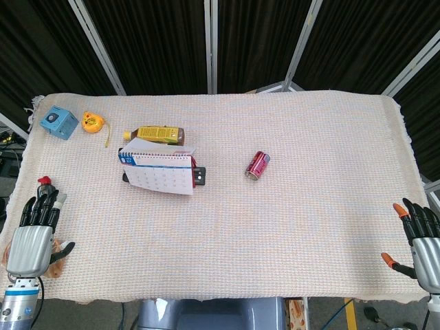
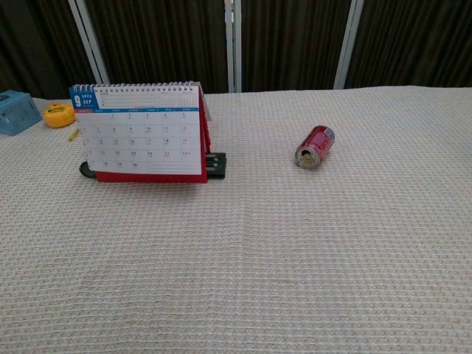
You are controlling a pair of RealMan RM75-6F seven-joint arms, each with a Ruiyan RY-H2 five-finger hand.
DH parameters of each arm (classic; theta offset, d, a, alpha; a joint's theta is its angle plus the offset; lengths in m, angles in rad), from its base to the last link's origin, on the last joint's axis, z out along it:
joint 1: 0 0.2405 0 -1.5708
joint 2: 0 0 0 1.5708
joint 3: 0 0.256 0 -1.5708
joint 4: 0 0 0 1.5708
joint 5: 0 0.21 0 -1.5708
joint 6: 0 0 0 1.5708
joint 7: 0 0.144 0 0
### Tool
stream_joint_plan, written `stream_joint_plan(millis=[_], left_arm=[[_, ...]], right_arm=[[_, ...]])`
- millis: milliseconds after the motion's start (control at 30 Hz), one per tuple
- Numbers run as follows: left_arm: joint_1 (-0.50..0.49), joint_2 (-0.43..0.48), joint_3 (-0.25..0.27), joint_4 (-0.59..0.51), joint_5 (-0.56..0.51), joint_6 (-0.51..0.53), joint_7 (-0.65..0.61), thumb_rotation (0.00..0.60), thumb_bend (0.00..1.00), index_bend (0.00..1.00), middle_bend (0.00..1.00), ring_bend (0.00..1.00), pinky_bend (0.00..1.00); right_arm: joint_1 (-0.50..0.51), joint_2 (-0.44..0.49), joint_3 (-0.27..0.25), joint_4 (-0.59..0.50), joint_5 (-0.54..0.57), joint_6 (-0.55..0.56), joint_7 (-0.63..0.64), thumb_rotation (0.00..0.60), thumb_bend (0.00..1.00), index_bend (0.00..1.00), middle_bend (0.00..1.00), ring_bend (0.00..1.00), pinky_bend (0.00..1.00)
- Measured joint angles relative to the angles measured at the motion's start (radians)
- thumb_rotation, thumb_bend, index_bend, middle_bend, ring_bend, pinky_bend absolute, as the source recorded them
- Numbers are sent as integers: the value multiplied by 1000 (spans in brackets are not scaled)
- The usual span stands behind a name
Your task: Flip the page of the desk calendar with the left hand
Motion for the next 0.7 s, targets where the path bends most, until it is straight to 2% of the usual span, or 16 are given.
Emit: stream_joint_plan(millis=[467, 533, 567, 633, 700], left_arm=[[-7, -12, -19, -1, -44, -44, 1, 600, 152, 0, 0, 1, 11], [-9, -18, -28, 0, -50, -43, 0, 600, 260, 0, 131, 150, 173], [-10, -24, -36, 2, -55, -40, 0, 600, 364, 0, 274, 296, 310], [-13, -40, -53, 6, -66, -34, -3, 600, 546, 0, 501, 508, 474], [-19, -51, -63, 3, -92, -46, -14, 600, 665, 0, 582, 581, 518]], right_arm=[[-1, 5, 5, -4, -6, 14, 21, 600, 64, 0, 0, 0, 0], [-2, 6, 6, -4, -3, 14, 23, 600, 65, 0, 0, 0, 0], [-2, 6, 6, -5, -2, 14, 26, 600, 64, 0, 0, 0, 0], [-3, 9, 8, -7, 1, 15, 31, 600, 64, 0, 0, 0, 0], [-3, 10, 8, -7, 1, 15, 32, 600, 64, 0, 0, 0, 0]])
